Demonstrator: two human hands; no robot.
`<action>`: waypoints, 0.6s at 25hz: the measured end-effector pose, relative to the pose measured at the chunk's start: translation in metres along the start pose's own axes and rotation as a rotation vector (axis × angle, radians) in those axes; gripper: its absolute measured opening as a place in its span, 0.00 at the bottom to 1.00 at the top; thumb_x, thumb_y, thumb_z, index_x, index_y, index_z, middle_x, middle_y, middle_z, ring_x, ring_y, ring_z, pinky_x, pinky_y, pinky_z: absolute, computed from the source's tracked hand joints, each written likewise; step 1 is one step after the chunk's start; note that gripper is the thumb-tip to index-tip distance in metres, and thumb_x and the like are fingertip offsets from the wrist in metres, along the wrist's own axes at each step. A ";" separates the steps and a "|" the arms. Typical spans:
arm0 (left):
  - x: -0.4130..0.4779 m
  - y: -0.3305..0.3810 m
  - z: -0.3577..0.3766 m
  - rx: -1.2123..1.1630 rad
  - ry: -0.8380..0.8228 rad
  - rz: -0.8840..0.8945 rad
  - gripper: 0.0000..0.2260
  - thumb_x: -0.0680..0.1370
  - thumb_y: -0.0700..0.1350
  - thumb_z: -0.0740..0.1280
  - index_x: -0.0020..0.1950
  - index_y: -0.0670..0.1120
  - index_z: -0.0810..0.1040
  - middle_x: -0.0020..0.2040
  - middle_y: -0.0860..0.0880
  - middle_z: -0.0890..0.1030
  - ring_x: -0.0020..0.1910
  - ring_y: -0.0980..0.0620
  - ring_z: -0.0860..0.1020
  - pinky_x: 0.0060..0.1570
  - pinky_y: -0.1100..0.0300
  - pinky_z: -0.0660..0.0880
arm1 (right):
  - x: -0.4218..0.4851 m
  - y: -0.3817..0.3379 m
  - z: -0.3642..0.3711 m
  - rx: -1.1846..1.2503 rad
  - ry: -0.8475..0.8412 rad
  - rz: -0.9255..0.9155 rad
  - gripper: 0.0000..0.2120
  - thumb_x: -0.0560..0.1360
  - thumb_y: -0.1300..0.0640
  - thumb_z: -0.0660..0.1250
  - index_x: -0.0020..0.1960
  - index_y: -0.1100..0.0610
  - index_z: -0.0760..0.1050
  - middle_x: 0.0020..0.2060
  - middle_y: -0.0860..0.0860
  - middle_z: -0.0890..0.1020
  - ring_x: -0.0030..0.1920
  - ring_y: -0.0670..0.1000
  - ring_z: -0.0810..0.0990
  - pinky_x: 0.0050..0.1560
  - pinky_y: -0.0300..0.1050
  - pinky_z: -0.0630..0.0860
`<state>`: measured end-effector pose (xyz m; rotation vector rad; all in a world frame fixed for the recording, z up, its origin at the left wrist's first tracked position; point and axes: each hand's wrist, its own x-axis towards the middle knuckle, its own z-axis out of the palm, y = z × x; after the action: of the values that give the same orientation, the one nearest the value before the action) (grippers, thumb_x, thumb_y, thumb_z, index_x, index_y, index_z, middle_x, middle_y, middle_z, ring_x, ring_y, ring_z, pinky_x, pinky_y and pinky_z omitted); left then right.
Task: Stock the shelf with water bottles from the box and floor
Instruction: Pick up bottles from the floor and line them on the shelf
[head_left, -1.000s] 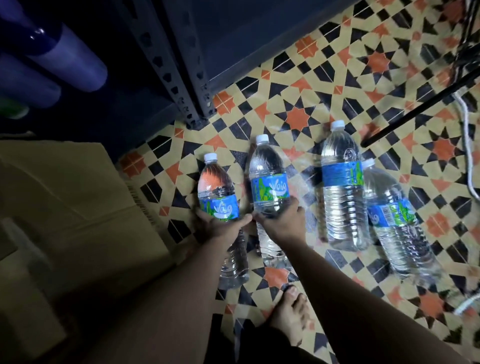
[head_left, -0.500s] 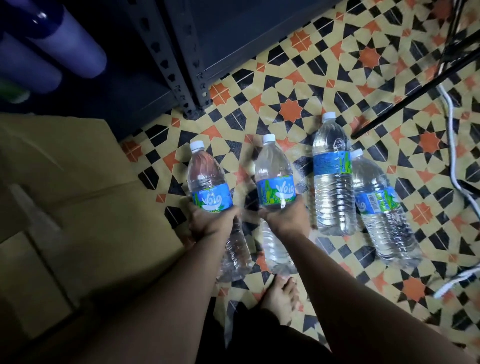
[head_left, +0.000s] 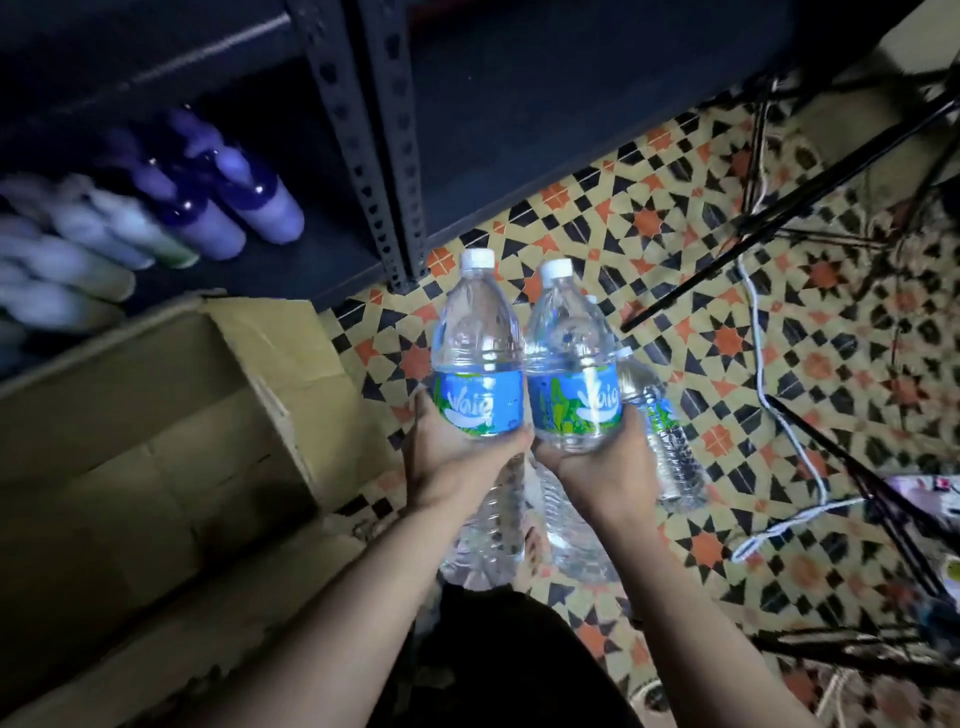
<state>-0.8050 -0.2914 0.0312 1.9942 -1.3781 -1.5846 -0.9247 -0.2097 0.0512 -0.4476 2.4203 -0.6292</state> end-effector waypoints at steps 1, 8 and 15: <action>-0.013 0.017 -0.015 -0.011 0.015 0.021 0.36 0.48 0.57 0.81 0.52 0.53 0.72 0.46 0.56 0.84 0.45 0.53 0.84 0.49 0.54 0.81 | -0.012 -0.018 -0.012 0.032 0.002 -0.033 0.40 0.56 0.39 0.79 0.61 0.55 0.69 0.48 0.48 0.80 0.48 0.52 0.79 0.45 0.46 0.75; -0.139 0.148 -0.189 -0.110 0.191 0.194 0.30 0.57 0.41 0.85 0.53 0.48 0.74 0.44 0.60 0.81 0.37 0.74 0.78 0.35 0.78 0.70 | -0.146 -0.180 -0.103 0.256 -0.054 -0.276 0.33 0.56 0.49 0.83 0.56 0.47 0.72 0.46 0.38 0.81 0.45 0.33 0.79 0.40 0.24 0.71; -0.254 0.239 -0.345 -0.192 0.484 0.360 0.35 0.53 0.54 0.83 0.56 0.54 0.74 0.47 0.61 0.82 0.45 0.66 0.80 0.46 0.66 0.76 | -0.288 -0.326 -0.174 0.398 -0.085 -0.557 0.34 0.57 0.45 0.83 0.59 0.48 0.73 0.48 0.39 0.81 0.47 0.36 0.80 0.46 0.29 0.74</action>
<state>-0.6223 -0.3377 0.4845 1.7384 -1.2441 -0.9563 -0.7563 -0.2946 0.4802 -0.9600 2.0117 -1.2672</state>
